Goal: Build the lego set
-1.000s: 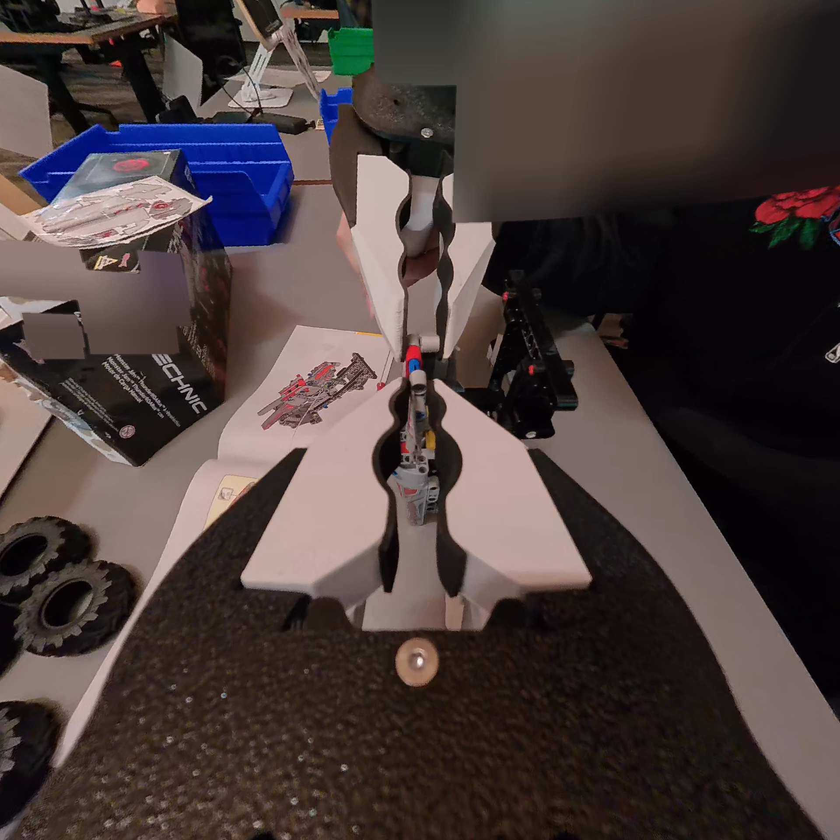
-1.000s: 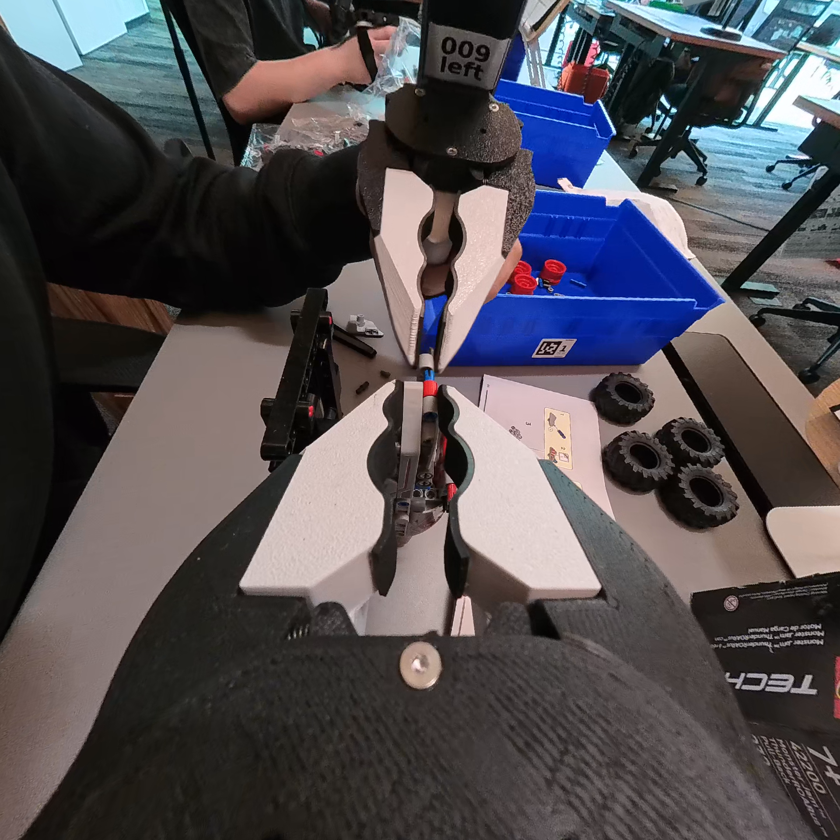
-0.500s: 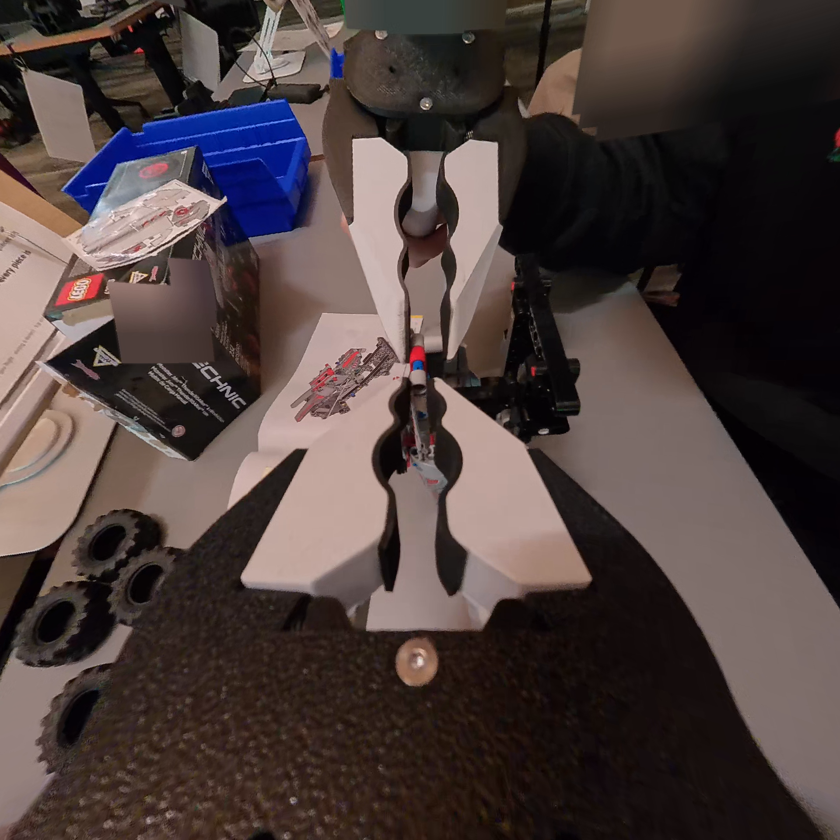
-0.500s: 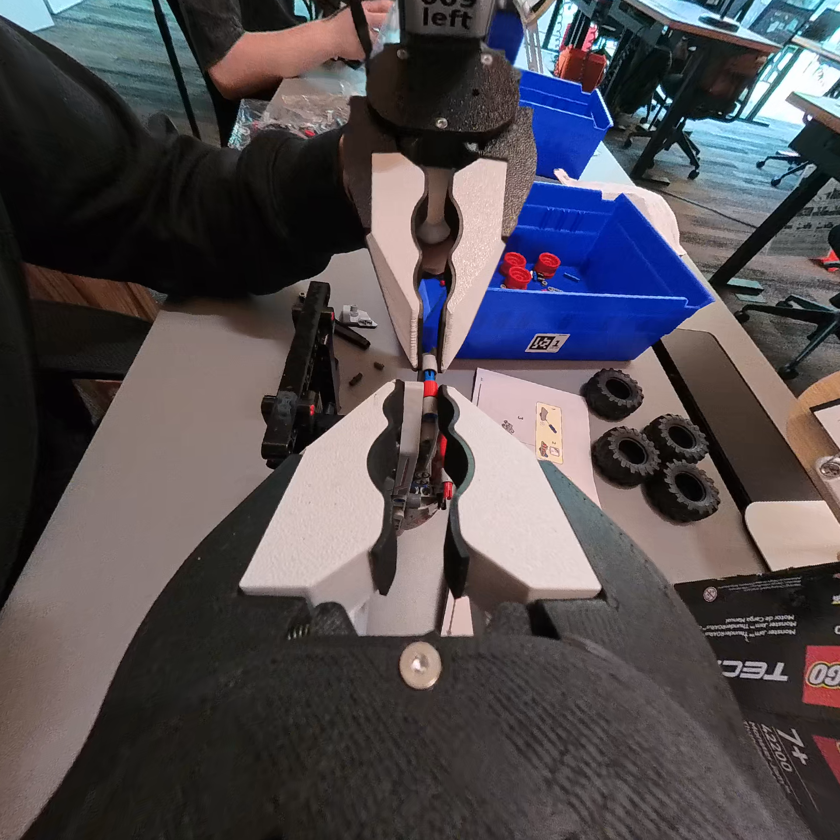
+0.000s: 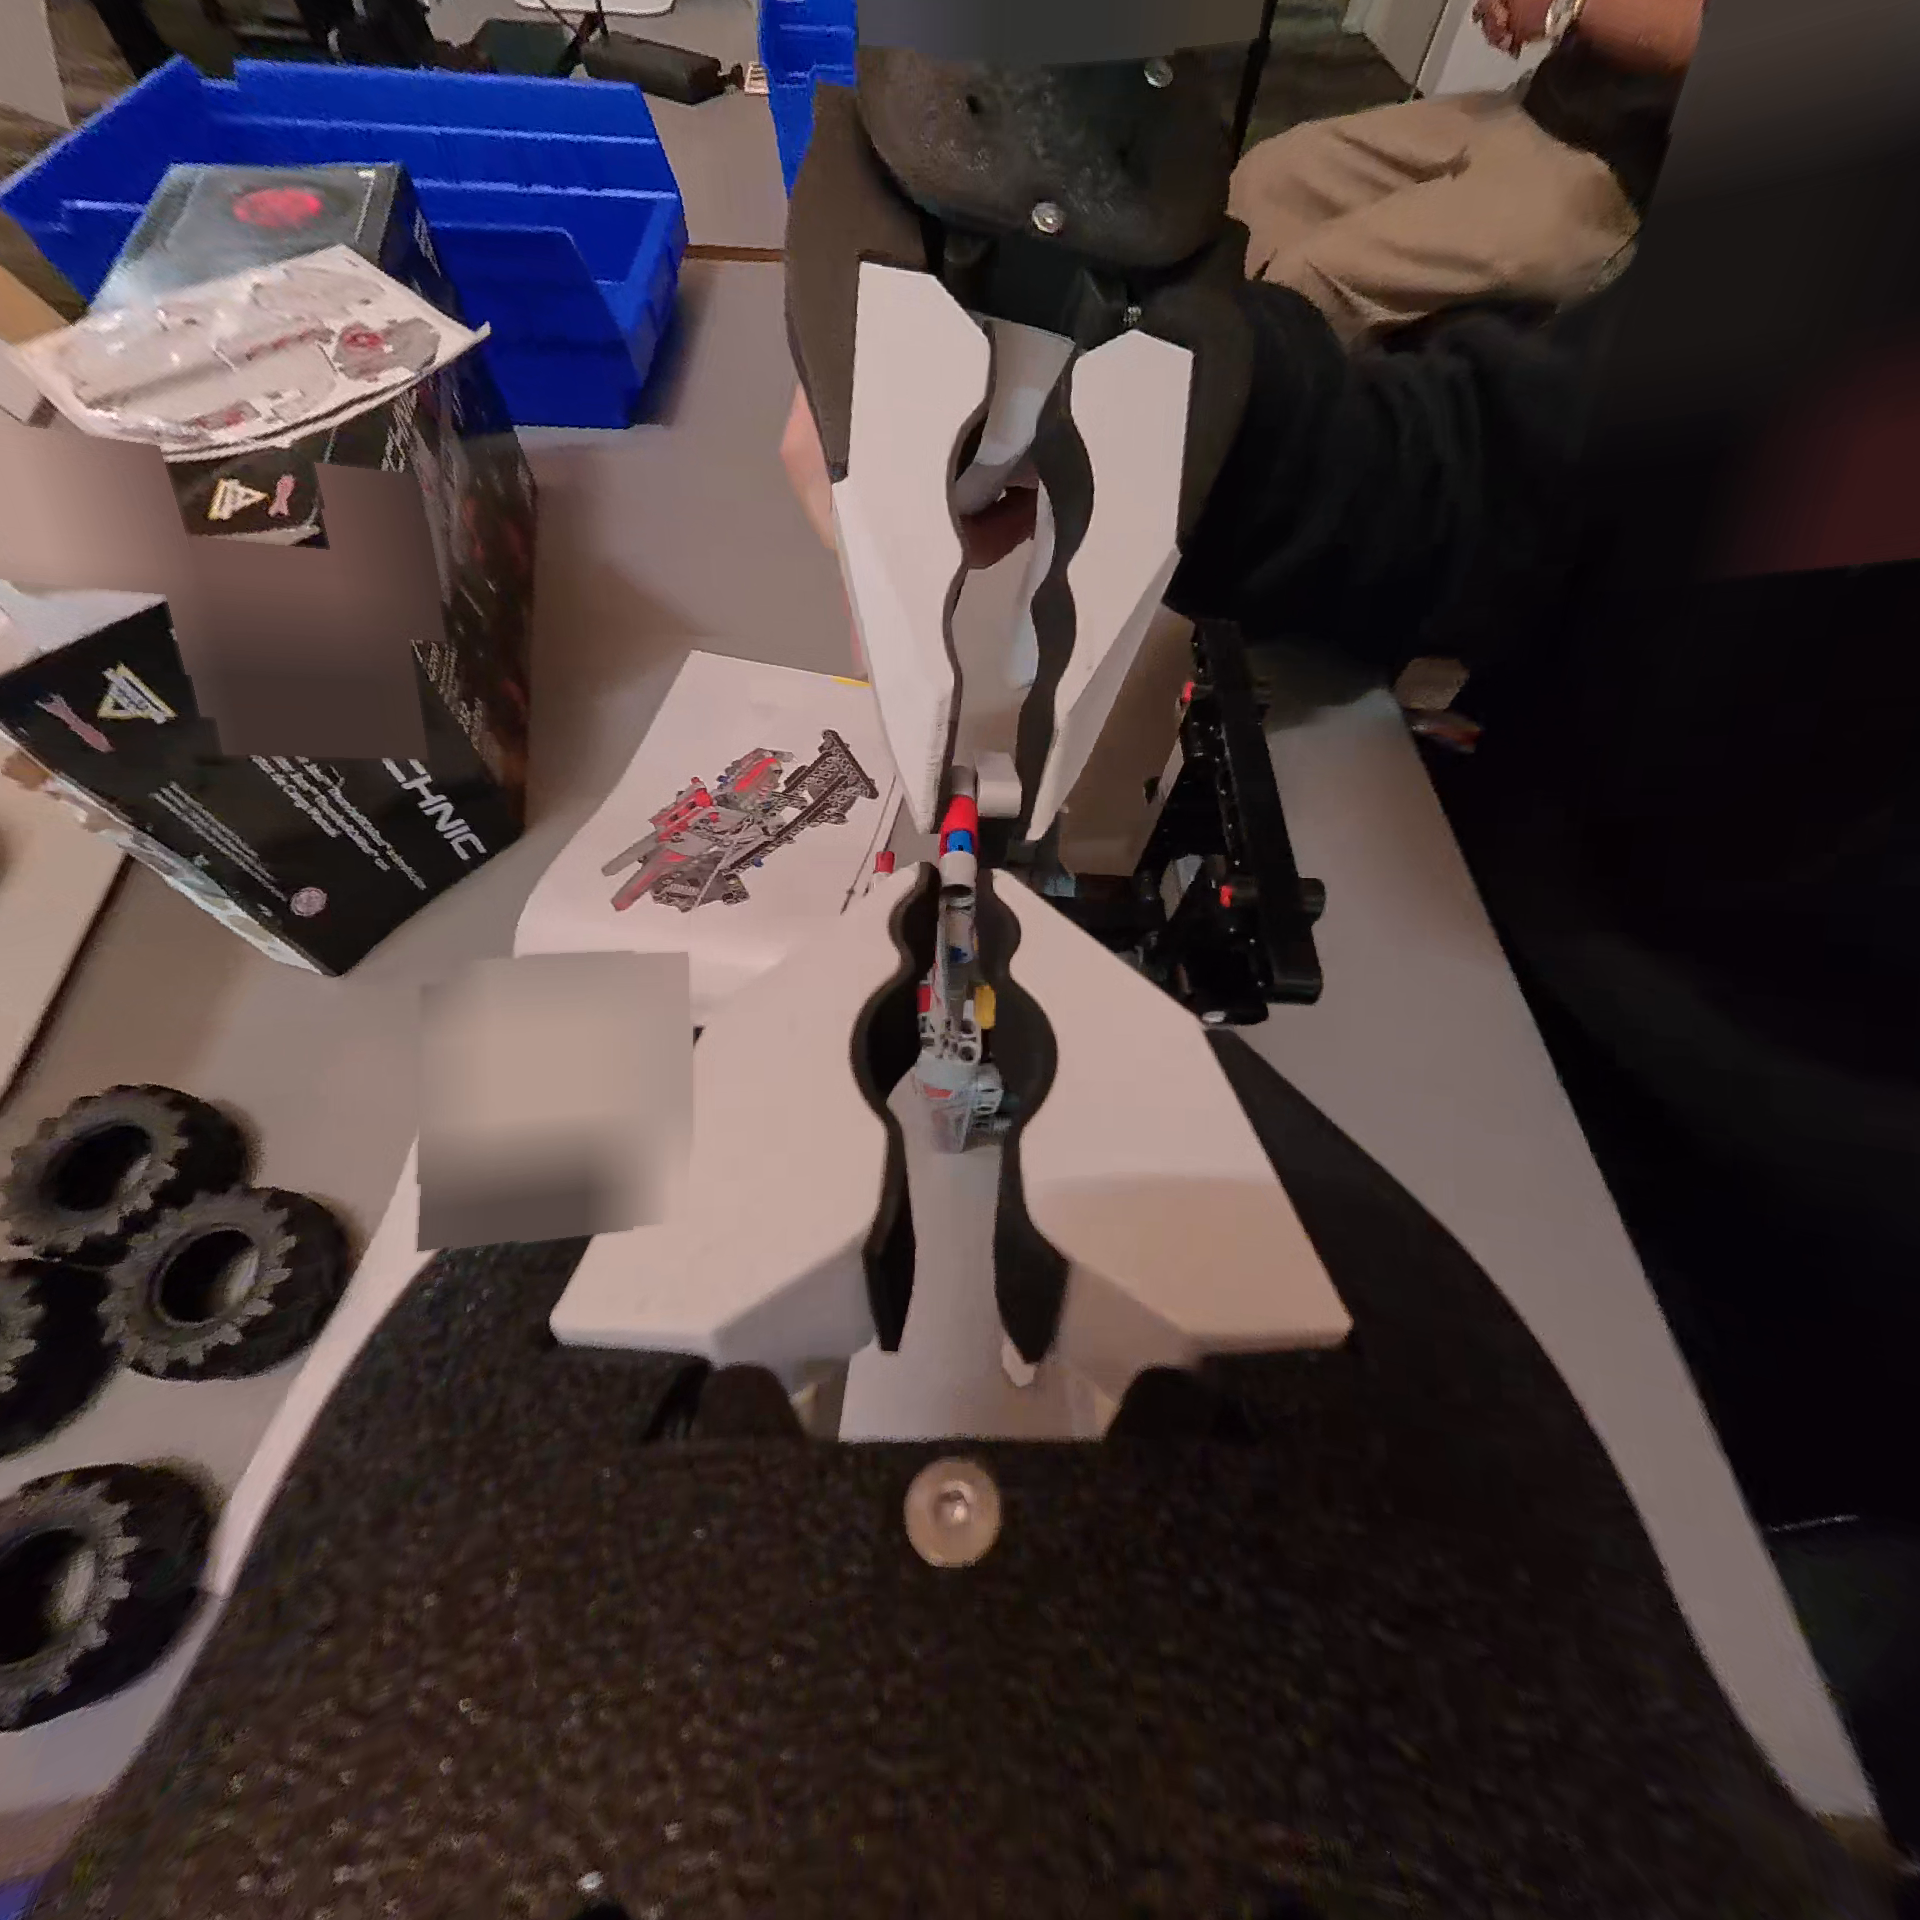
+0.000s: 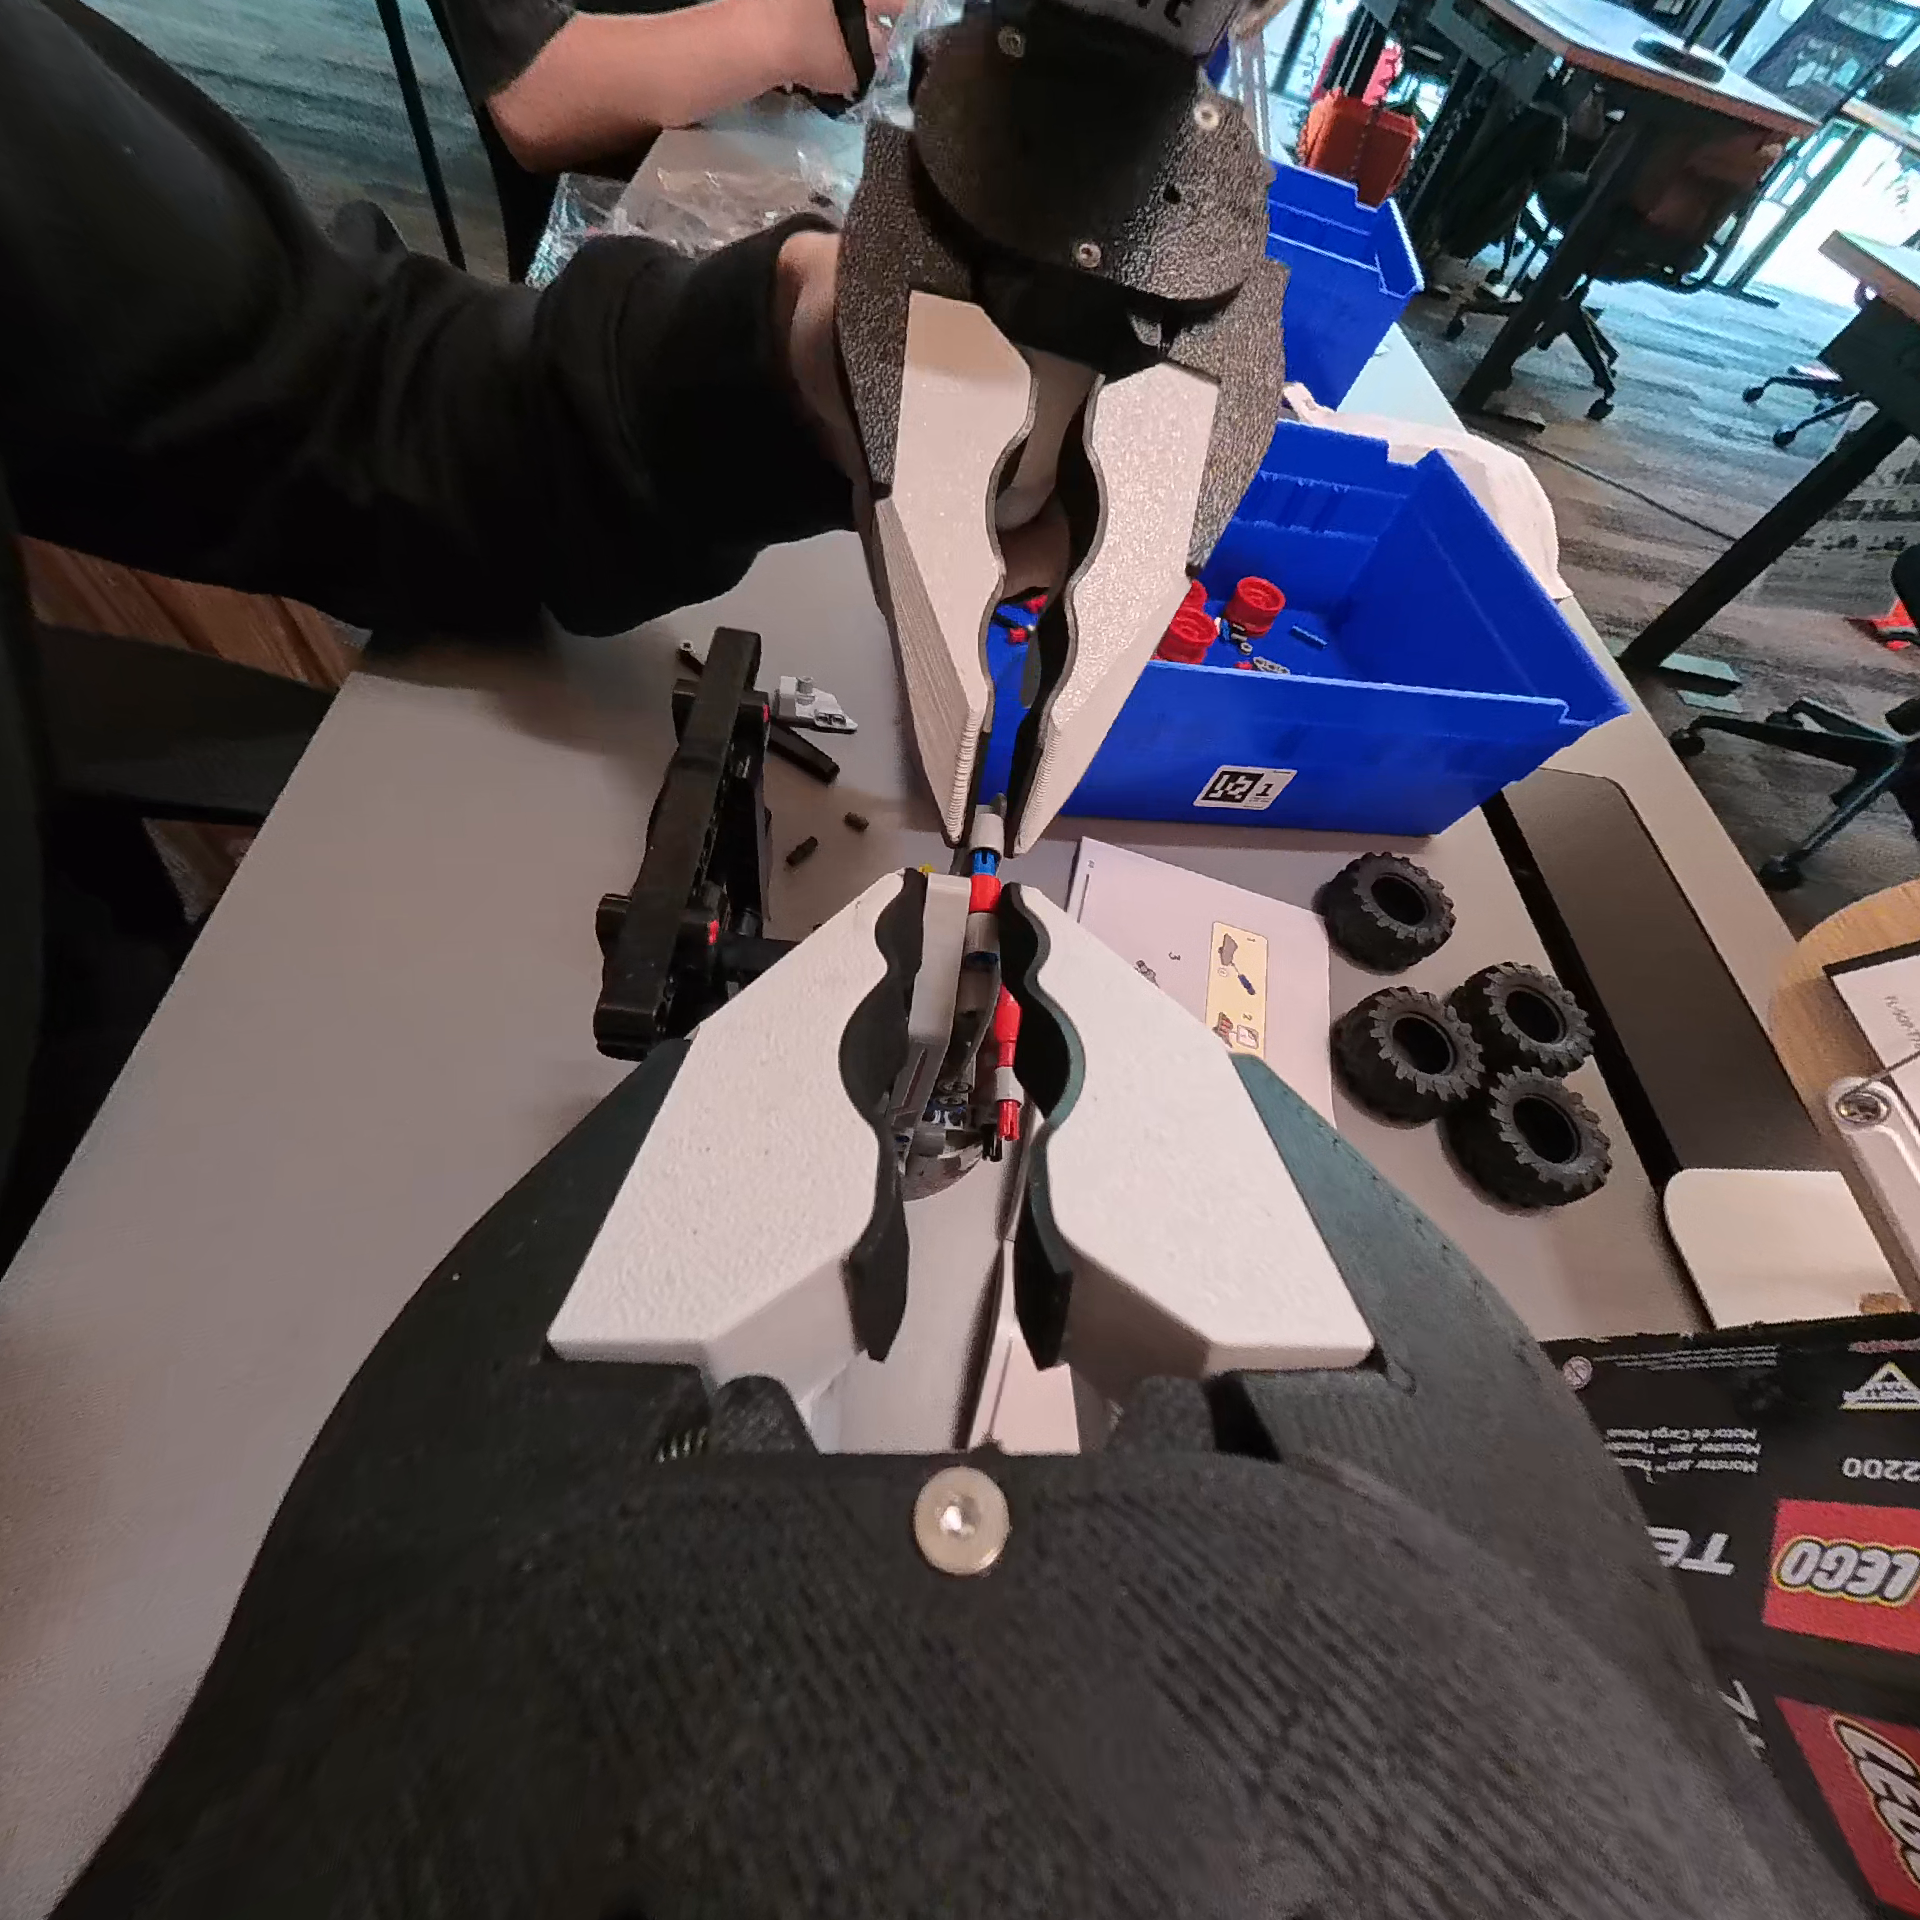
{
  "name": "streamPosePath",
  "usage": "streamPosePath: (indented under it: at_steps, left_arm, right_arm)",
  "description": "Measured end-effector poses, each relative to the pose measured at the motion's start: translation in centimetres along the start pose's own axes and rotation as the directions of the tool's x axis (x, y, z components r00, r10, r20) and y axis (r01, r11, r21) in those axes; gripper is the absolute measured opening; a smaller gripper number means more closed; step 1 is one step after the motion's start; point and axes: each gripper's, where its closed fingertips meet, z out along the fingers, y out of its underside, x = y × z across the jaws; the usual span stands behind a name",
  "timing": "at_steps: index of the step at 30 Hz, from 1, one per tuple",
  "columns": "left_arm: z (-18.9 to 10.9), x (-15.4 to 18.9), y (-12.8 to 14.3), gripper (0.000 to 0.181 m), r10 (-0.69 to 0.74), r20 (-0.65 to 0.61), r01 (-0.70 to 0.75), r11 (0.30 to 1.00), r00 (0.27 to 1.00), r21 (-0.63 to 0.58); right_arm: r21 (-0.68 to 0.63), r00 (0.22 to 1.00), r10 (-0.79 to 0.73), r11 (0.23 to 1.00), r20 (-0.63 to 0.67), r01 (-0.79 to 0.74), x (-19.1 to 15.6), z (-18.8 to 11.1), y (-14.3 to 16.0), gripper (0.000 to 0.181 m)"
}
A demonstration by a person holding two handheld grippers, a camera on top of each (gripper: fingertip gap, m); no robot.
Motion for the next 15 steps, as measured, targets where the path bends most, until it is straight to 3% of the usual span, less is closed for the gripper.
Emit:
streamPosePath:
  at_steps: [7,15]
  left_arm:
    - [-0.23,0.21,0.31,0.004,0.191,0.046,-0.183,0.973,0.98,-0.141]
    - [0.03,-0.03,0.18,0.004,0.186,0.032,-0.179,0.971,0.982,-0.16]
  right_arm:
    - [0.0,1.0,-0.006,1.0,0.014,0.006,-0.27,0.27,-0.21,0.013]
    - [-0.015,1.0,-0.008,1.0,0.003,0.008,-0.15,0.13,-0.07,0.013]
